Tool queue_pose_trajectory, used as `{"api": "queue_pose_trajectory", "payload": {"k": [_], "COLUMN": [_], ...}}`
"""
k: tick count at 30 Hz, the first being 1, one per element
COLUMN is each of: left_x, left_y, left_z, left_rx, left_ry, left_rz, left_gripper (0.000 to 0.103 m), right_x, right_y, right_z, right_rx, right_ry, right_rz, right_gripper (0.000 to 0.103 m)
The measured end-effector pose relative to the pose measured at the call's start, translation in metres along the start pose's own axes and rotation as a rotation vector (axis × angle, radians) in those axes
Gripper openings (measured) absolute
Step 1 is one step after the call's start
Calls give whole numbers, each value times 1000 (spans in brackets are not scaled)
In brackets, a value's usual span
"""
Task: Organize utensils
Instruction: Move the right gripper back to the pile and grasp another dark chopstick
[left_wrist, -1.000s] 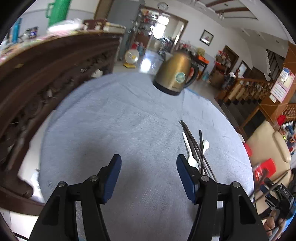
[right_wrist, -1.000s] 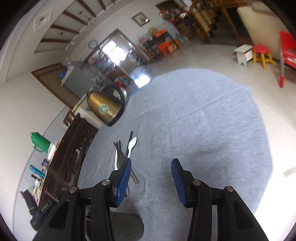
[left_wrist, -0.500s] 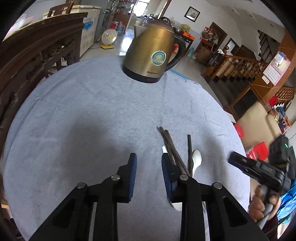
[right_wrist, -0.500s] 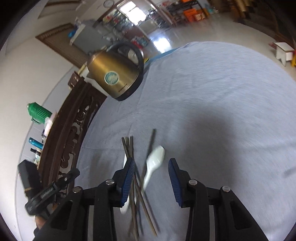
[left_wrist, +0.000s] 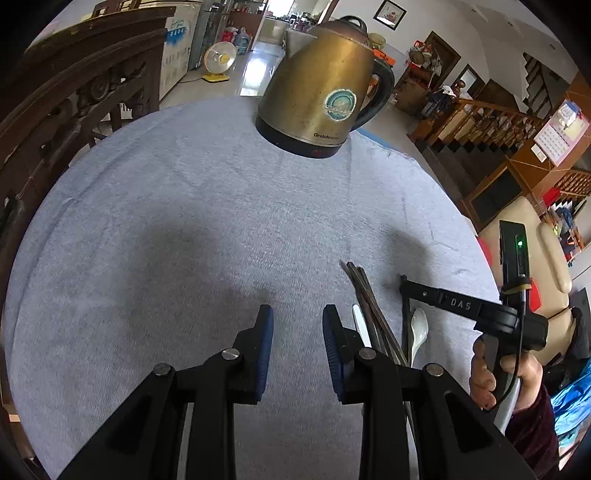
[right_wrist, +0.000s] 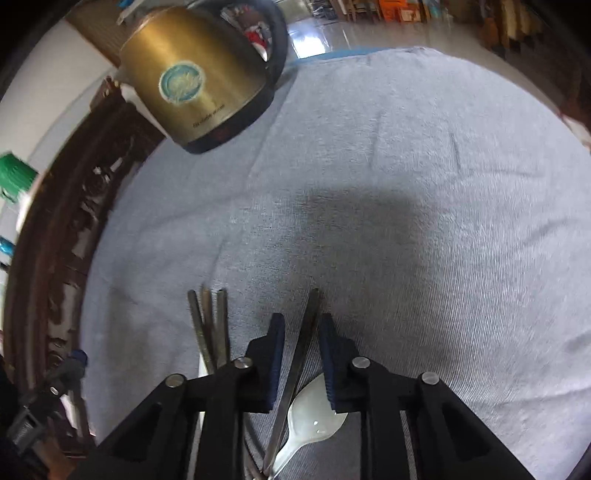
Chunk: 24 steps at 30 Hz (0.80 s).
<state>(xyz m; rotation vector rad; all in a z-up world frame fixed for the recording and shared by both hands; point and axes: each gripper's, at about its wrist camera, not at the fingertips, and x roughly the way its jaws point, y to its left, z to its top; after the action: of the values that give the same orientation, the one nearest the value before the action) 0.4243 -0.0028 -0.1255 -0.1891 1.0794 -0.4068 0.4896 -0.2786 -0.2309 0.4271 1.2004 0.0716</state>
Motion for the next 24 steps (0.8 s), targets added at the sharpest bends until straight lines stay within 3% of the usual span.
{"api": "queue_pose_trajectory", "payload": {"k": [2, 5, 14, 17, 20, 24], "left_x": [8, 24, 86, 94, 82, 54], "left_y": [-3, -13, -50, -61, -59, -46], "left_z": [4, 13, 27, 22, 17, 9], "left_rx": [-5, -18, -100, -83, -103, -115], "left_ry": [15, 43, 165, 188, 167, 103], "left_rz": [-13, -45, -118, -76, -77, -20], "left_gripper": [28, 28, 28, 28, 28, 29], "right_x": [2, 4, -40, -58, -75, -103], "right_y": [9, 12, -34, -51, -63, -81], "right_z": [1, -1, -19, -25, -33, -51], "right_rx": [-45, -83, -3, 28, 56, 87], "right_ry": [0, -12, -185, -232, -265, -322], "right_rz": [-47, -61, 107, 141, 161, 193], "right_gripper": [9, 9, 9, 9, 9, 9]}}
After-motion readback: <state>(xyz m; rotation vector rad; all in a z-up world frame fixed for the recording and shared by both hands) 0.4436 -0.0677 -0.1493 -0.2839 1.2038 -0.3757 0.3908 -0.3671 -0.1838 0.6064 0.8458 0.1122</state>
